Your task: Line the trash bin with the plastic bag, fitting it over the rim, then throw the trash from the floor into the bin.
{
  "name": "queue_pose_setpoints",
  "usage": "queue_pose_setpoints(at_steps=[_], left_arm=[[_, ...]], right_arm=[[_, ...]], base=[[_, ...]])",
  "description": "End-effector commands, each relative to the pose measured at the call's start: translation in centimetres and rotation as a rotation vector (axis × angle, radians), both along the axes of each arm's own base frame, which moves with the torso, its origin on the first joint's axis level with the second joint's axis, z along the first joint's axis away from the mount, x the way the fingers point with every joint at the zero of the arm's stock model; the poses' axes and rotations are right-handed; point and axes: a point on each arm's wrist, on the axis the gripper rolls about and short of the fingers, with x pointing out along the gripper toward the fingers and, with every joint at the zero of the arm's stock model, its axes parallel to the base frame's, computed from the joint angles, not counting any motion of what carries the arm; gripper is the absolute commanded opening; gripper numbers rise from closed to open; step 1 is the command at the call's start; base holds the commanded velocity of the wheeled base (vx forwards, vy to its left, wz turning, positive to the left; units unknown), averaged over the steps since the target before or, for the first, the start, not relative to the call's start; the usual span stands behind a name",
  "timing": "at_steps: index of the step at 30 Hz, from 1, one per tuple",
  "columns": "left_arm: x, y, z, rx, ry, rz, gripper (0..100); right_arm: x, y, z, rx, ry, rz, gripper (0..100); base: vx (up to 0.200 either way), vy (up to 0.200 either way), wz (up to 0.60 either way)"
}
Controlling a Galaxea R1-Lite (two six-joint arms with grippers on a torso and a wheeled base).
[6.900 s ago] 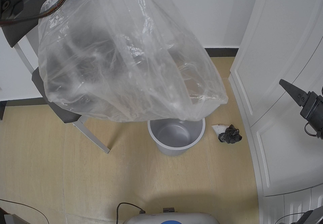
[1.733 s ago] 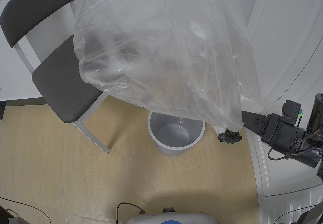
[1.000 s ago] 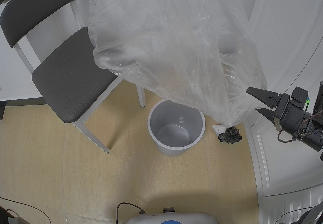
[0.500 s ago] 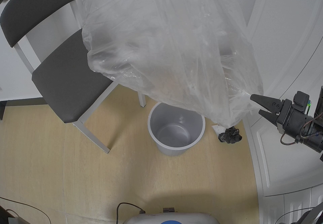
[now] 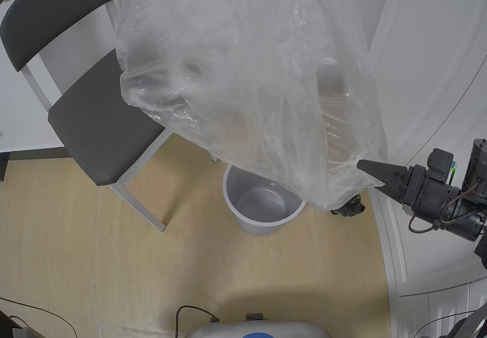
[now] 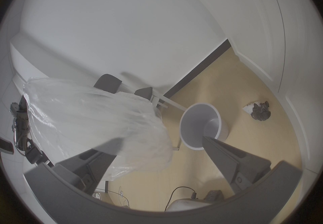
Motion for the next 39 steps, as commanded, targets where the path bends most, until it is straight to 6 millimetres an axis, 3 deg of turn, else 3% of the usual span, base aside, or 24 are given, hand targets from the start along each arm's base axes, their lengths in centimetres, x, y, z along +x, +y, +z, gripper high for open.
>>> queue_pose_setpoints(at_steps=[1, 9, 23, 39], left_arm=[[0.0, 0.0, -0.1, 0.002, 0.0, -0.001, 0], [0.0, 0.1, 0.0, 0.0, 0.0, 0.001, 0], [0.0, 0.1, 0.0, -0.008, -0.003, 0.001, 0], [0.0, 0.1, 0.0, -0.008, -0.003, 0.001, 0]], right_arm=[[0.1, 0.1, -0.3, -0.004, 0.009, 0.004, 100], [0.6, 0.3, -0.8, -0.02, 0.026, -0.019, 100], [2.0, 1.9, -0.8, 0.061, -0.096, -0.14, 100], [2.5, 1.7, -0.8, 0.109, -0.175, -0.178, 100]], base=[[0.0, 0.0, 0.0], [0.0, 0.0, 0.0], [0.0, 0.0, 0.0], [0.0, 0.0, 0.0]])
